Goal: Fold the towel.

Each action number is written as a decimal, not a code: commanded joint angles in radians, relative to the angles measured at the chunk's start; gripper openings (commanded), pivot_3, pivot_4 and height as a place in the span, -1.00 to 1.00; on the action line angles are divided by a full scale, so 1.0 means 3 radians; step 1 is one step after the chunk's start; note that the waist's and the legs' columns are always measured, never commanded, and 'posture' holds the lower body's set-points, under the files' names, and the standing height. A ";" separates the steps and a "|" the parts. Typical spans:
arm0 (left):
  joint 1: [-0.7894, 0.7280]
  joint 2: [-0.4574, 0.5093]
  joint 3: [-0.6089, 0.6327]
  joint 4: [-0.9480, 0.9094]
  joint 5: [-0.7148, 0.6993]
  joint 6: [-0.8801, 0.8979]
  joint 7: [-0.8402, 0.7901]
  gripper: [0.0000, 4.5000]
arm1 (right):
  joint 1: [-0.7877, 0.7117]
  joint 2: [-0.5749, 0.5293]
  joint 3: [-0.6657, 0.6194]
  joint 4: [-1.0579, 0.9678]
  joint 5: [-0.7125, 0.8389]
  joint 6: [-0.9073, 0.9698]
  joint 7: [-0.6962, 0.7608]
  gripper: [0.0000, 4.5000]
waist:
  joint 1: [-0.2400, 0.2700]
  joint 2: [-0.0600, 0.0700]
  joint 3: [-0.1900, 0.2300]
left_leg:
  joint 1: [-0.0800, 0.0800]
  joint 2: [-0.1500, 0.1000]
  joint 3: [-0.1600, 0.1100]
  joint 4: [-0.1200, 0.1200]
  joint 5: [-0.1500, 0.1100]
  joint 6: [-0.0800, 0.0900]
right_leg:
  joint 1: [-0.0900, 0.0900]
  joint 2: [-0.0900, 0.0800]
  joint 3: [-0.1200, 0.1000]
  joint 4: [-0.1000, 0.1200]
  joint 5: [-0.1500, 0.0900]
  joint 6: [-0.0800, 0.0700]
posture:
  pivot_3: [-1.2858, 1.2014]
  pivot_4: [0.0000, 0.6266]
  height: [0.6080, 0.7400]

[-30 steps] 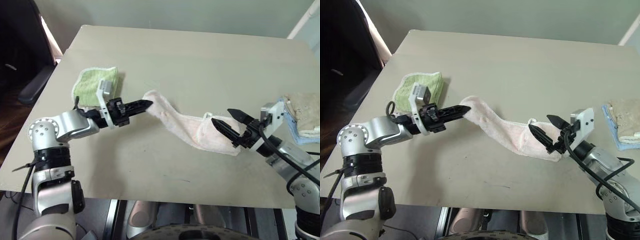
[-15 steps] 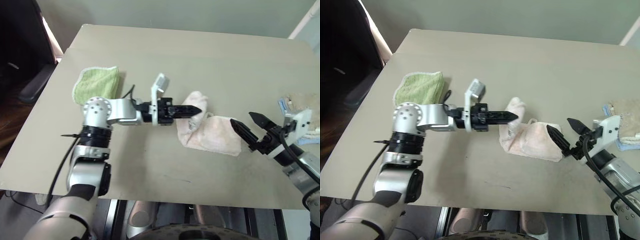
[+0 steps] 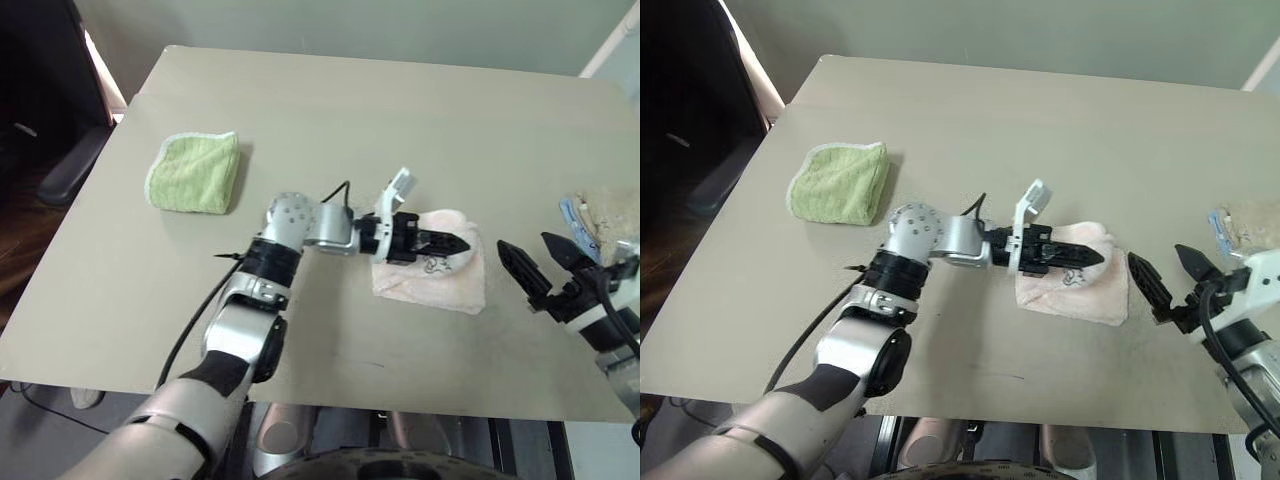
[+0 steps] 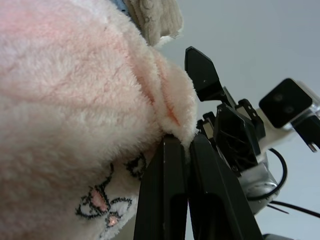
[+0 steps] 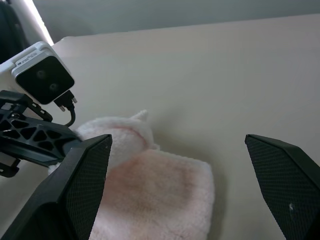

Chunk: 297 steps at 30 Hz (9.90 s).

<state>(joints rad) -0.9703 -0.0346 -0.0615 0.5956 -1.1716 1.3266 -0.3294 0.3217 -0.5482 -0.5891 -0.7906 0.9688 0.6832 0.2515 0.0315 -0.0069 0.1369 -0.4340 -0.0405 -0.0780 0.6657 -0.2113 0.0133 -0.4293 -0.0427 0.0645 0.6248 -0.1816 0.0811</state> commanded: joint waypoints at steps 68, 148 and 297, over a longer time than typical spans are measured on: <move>0.1208 0.0546 -0.1192 -0.0421 0.3186 -0.3297 -0.2940 -0.99 | -0.0785 0.0857 0.1544 0.1972 -0.1659 -0.1177 0.0082 -1.00 | 0.0001 0.0020 -0.0044 | 0.0000 0.0007 -0.0005 0.0043 -0.0066 0.0017 | 0.0014 -0.0004 -0.0002 -0.0011 0.0035 -0.0043 | 0.03 -0.52 0.81; -0.0096 -0.0733 0.1035 0.0626 0.1248 0.0789 0.0430 0.99 | 0.0441 -0.0593 0.0041 0.0431 -0.1197 0.0011 0.1028 1.00 | 0.0281 0.0041 -0.0027 | 0.0035 -0.0180 0.0014 0.0052 -0.0100 0.0122 | 0.0124 -0.0164 -0.0012 -0.0064 -0.0044 0.0106 | 0.03 -0.52 0.81; 0.1323 0.0676 0.2672 -0.1998 -0.1196 -0.1755 0.2856 0.12 | -0.0913 -0.1036 0.0837 0.1457 -0.1328 -0.0204 0.1890 1.00 | 0.0061 0.0027 0.0008 | 0.0042 -0.0116 0.0000 0.0046 -0.0048 0.0100 | 0.0101 -0.0102 -0.0032 -0.0044 -0.0003 0.0032 | 0.03 -0.52 0.81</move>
<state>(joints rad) -0.5748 0.1664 0.7545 0.0385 -1.5097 0.8361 0.5258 0.0479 -0.8476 -0.3058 -0.3478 0.5739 0.6399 0.8061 0.0497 0.0010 0.1394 -0.4211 -0.0749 -0.0780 0.6791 -0.2256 0.0427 -0.3990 -0.0728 0.0551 0.6116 -0.1825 0.0901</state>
